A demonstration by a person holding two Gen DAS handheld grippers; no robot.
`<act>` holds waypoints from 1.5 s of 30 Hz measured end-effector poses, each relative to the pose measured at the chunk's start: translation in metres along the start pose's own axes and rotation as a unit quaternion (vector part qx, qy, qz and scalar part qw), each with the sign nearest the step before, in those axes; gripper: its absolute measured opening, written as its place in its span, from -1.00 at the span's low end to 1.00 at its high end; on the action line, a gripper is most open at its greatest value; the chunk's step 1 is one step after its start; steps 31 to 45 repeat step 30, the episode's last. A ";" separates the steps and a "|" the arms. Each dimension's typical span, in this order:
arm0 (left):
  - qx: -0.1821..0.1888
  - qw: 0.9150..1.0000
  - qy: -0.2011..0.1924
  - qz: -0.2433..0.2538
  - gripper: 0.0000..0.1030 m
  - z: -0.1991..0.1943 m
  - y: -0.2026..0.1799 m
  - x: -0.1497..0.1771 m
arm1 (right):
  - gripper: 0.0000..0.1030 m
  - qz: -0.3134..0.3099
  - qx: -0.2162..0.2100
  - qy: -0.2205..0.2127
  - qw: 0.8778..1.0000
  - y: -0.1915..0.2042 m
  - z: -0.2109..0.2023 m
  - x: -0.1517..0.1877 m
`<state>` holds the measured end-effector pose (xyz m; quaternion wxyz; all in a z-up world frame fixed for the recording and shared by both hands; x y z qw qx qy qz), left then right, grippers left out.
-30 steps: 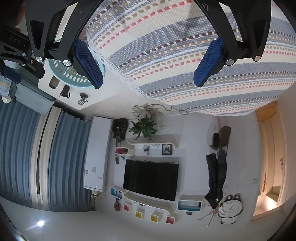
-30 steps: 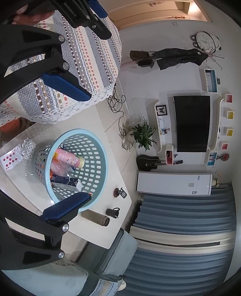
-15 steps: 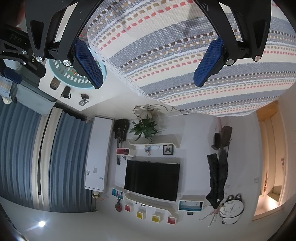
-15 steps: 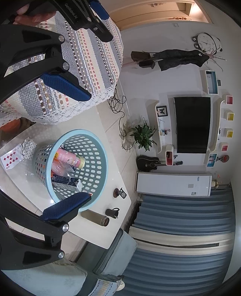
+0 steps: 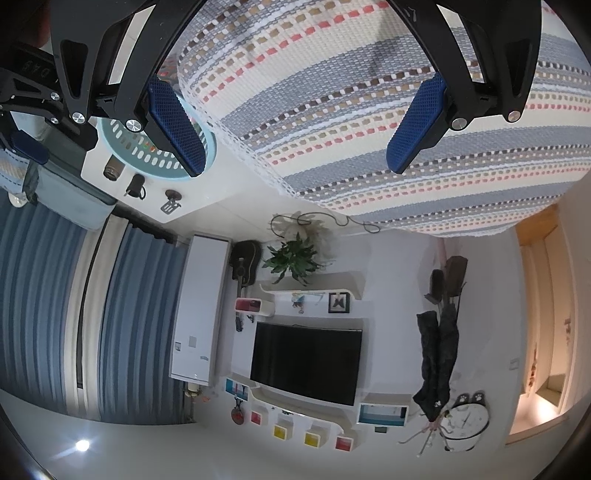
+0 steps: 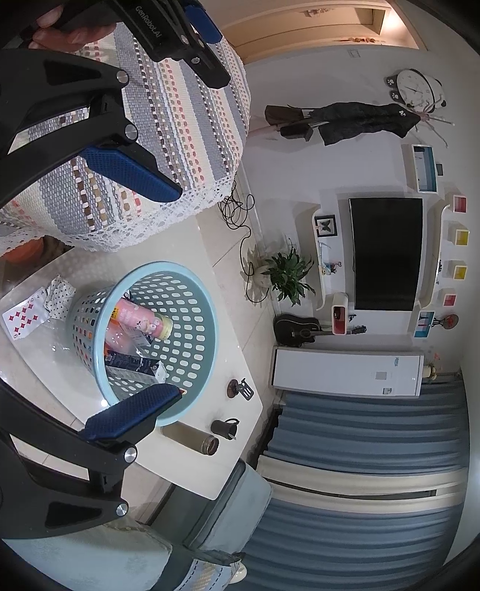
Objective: Collect trash
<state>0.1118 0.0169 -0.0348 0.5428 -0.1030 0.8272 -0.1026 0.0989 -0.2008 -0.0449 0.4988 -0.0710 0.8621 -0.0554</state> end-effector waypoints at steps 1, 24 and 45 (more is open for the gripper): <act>-0.001 1.000 0.000 0.000 0.85 0.000 0.000 0.000 | 0.83 0.002 -0.002 0.001 1.000 0.000 0.000 0.000; -0.005 1.000 0.008 -0.015 0.85 0.004 0.004 -0.002 | 0.83 0.007 -0.009 0.008 1.000 -0.002 0.008 0.003; -0.011 1.000 0.001 -0.010 0.85 0.002 0.003 -0.003 | 0.83 0.006 -0.009 0.010 1.000 0.000 0.010 0.003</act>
Point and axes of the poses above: each gripper's, at about its wrist camera, not at the fingertips, and z roughly the way its jaws point, y to its left, x to its underside, the point moved 2 cm from there along z, roughly the way its jaws point, and after that the axes turned 12 degrees about -z, right-handed, at the moved point
